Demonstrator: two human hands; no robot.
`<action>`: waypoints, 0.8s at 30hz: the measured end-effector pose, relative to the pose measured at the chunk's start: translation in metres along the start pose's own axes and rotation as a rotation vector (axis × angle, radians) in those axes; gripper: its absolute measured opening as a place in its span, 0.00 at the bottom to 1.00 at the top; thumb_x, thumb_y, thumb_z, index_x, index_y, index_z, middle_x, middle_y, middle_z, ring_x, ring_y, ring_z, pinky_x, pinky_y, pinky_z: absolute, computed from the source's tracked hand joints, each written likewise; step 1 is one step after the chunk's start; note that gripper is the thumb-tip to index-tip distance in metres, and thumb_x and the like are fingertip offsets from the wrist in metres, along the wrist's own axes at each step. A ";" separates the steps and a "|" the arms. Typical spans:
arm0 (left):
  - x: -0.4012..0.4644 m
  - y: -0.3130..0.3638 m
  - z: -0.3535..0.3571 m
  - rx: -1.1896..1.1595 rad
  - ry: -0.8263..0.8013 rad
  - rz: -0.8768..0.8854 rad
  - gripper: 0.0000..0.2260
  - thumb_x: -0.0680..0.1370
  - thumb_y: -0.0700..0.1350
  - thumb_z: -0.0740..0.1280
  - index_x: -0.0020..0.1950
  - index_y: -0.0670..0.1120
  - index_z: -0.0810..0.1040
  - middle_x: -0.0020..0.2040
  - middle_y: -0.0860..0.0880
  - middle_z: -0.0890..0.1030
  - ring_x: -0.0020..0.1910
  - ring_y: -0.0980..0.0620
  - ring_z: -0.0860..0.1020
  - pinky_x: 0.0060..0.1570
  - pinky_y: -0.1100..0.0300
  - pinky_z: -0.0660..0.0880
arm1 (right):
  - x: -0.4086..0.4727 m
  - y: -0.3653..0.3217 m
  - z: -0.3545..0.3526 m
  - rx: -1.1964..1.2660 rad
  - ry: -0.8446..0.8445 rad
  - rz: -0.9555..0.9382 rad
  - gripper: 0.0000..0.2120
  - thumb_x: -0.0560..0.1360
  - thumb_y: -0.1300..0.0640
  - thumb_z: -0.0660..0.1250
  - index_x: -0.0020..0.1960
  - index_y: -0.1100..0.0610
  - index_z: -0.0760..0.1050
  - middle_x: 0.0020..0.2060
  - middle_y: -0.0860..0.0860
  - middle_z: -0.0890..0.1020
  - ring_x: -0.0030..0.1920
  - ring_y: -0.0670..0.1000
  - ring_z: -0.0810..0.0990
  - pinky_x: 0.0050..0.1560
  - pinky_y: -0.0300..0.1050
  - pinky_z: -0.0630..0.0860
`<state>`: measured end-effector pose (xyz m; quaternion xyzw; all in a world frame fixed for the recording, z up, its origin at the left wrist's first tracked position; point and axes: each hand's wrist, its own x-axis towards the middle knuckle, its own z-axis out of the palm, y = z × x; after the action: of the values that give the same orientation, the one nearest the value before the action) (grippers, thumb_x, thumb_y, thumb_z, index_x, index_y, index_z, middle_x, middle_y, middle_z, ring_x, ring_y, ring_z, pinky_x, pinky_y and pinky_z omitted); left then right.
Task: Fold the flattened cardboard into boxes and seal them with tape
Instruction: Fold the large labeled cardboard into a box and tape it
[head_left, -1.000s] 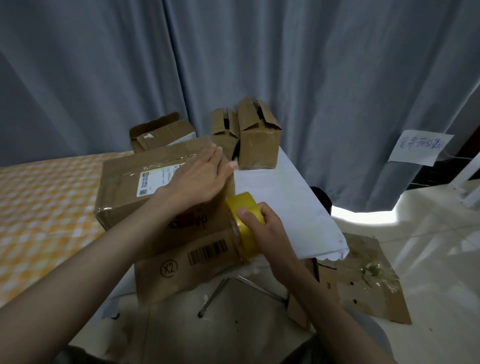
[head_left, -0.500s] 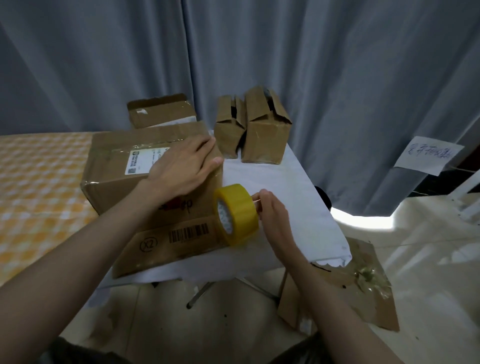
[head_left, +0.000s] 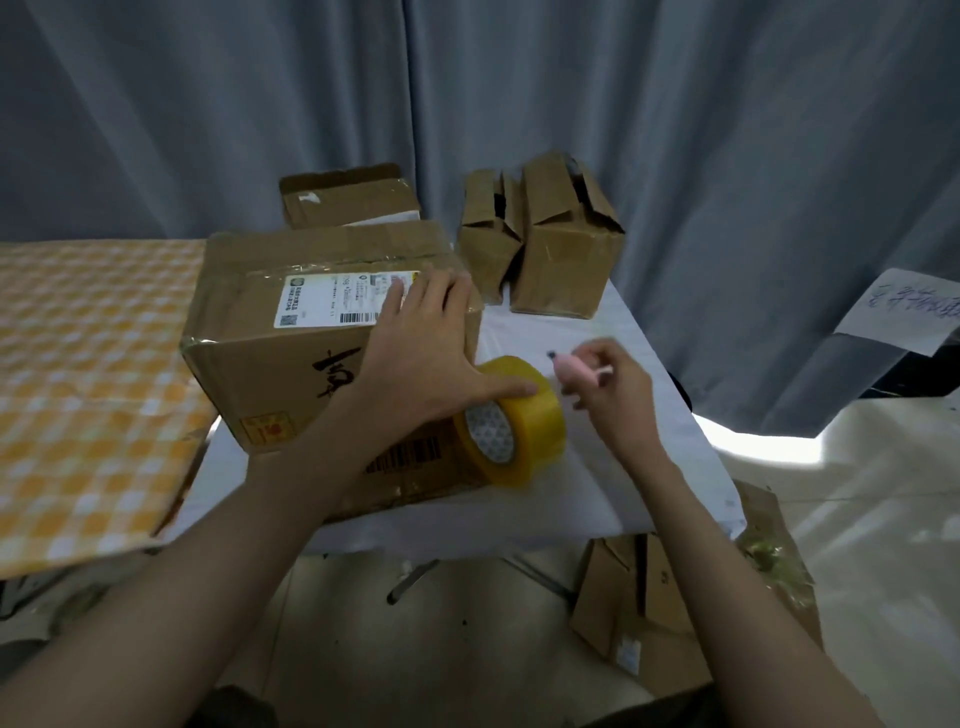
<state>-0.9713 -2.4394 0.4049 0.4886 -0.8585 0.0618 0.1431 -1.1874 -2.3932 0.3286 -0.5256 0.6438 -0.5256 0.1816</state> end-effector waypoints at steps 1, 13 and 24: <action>-0.001 -0.003 0.003 -0.035 0.008 -0.004 0.59 0.61 0.84 0.53 0.79 0.44 0.55 0.77 0.48 0.60 0.77 0.48 0.57 0.77 0.44 0.49 | 0.004 -0.013 -0.002 0.092 -0.013 -0.062 0.07 0.75 0.56 0.74 0.49 0.58 0.78 0.43 0.52 0.82 0.39 0.53 0.84 0.36 0.55 0.81; -0.007 -0.013 0.009 -0.109 0.088 0.027 0.59 0.60 0.82 0.61 0.80 0.45 0.56 0.80 0.50 0.58 0.79 0.51 0.54 0.77 0.50 0.46 | 0.017 -0.056 0.017 -0.068 -0.283 -0.674 0.06 0.75 0.65 0.72 0.51 0.59 0.84 0.47 0.52 0.84 0.49 0.46 0.82 0.47 0.42 0.81; -0.006 -0.011 0.009 -0.106 0.072 0.004 0.60 0.59 0.83 0.56 0.80 0.46 0.55 0.80 0.51 0.58 0.79 0.52 0.53 0.77 0.50 0.46 | 0.019 -0.051 0.020 -0.087 -0.215 -0.661 0.06 0.75 0.64 0.72 0.52 0.59 0.84 0.48 0.51 0.83 0.49 0.45 0.81 0.46 0.39 0.80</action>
<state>-0.9608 -2.4424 0.3943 0.4761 -0.8558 0.0342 0.1995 -1.1546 -2.4139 0.3711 -0.7653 0.4378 -0.4697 0.0458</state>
